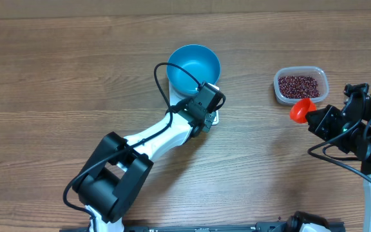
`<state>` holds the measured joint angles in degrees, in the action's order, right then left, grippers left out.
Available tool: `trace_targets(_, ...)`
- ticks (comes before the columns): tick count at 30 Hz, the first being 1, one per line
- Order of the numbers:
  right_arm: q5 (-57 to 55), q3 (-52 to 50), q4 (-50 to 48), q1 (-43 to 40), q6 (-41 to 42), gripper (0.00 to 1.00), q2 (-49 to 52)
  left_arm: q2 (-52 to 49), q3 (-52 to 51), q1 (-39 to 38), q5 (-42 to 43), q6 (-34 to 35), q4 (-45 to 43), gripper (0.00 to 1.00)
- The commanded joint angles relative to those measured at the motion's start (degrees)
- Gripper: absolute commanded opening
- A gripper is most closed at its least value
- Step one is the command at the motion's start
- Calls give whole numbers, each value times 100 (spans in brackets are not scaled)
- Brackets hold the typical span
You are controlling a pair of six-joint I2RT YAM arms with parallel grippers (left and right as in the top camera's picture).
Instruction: Scoop item into bowl and weigh 150g on scale
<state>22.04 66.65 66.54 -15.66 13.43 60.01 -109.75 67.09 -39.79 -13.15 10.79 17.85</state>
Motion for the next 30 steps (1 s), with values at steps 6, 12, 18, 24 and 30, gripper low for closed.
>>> trace_targets(6,-61,151,20,-17,-44,4,-20,-262,-39,-31,-205,103,-68,4)
trace_targets(12,-61,151,24,-15,-44,4,-20,-262,-39,-31,-181,101,39,4)
trace_targets(18,-63,151,22,-15,-44,4,-20,-57,197,-35,96,42,476,4)
trace_targets(24,-66,151,2,-17,-44,4,-20,612,656,-37,426,-55,1239,4)
trace_targets(30,-63,151,-46,-15,-44,4,-20,1484,723,20,752,-426,1591,4)
